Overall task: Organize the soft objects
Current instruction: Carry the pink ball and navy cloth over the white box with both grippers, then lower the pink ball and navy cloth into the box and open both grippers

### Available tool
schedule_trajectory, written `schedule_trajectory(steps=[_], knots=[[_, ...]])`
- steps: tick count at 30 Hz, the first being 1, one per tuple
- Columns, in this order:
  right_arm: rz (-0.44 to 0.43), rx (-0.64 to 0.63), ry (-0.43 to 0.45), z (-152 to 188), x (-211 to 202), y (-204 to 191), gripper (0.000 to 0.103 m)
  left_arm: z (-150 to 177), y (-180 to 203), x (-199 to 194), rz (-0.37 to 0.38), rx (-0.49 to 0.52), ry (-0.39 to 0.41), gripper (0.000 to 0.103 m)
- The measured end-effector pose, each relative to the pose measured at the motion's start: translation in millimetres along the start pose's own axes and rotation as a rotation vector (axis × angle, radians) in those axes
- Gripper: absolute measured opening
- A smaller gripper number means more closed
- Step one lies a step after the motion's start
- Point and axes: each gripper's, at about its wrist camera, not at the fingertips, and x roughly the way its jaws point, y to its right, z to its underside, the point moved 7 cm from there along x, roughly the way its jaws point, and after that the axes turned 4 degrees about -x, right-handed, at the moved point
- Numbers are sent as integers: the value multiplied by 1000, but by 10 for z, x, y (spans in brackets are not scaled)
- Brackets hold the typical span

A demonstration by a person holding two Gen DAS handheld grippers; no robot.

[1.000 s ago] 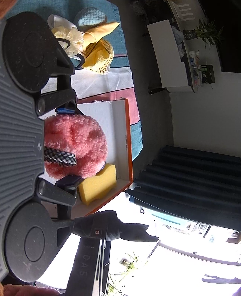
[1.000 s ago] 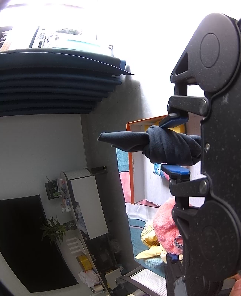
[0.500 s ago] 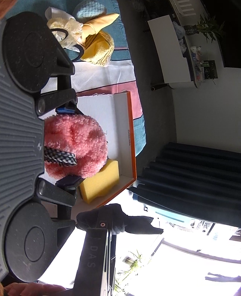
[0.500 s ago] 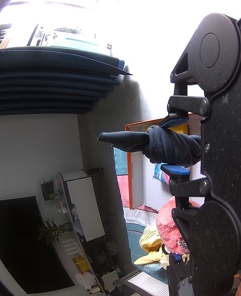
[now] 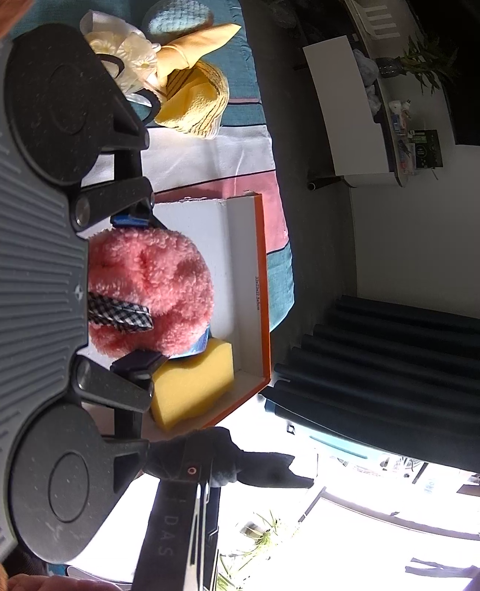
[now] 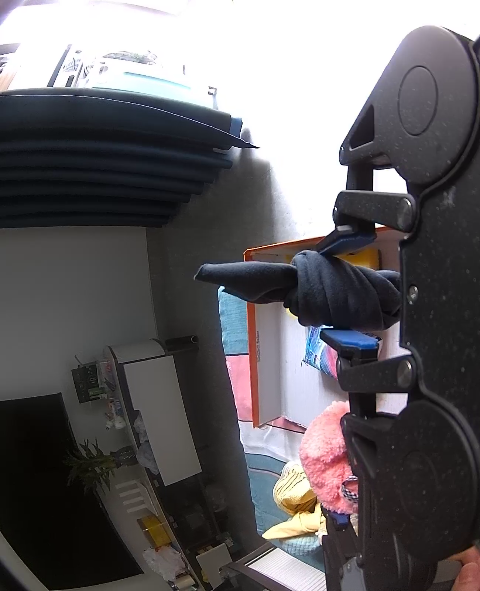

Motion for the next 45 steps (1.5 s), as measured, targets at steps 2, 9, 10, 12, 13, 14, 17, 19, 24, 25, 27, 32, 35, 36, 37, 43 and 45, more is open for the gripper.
schedule_trajectory(steps=[2,9,10,12,13,14,17,19,24,25,27,32,35,36,37,43,45], knots=[[-1,-2,-5,-9,33,-1,54,-22,-15,33,-4,-2,-1,62],[-3,-6,-19,-24,159,-3,54,-137,-96,155,-18,-18,1,62],[-4,-7,-20,-26,177,-5,54,-155,-108,177,-20,-21,1,62],[-7,-11,-24,-26,212,-5,54,-186,-130,222,-23,-23,-1,62],[-9,-12,-25,-32,227,-8,54,-204,-139,248,-23,-24,-2,62],[-10,-13,-26,-35,243,-12,54,-217,-145,271,-23,-23,-4,62],[-11,-15,-29,-57,295,-25,55,-256,-157,336,-25,-24,-5,62],[-13,-15,-29,-75,328,-24,55,-276,-162,379,-25,-25,-7,62],[-12,-13,-17,-116,377,-15,57,-352,-162,495,-19,-29,-6,64],[-14,-9,-11,-128,377,-9,57,-373,-162,517,-20,-29,-6,65],[-17,-1,-3,-141,379,6,62,-412,-162,559,-12,-34,-2,68],[-18,5,25,-177,318,10,67,-450,-198,636,-1,-55,-2,82],[-11,15,47,-204,252,16,67,-455,-198,608,10,-57,5,84],[-15,18,51,-212,232,18,67,-456,-199,588,6,-58,9,84],[-16,19,54,-214,211,11,67,-460,-200,568,5,-59,12,84],[-22,14,51,-167,126,-43,67,-446,-249,384,-18,-65,20,88],[-24,10,48,-149,103,-72,67,-414,-277,307,-38,-68,21,89]])
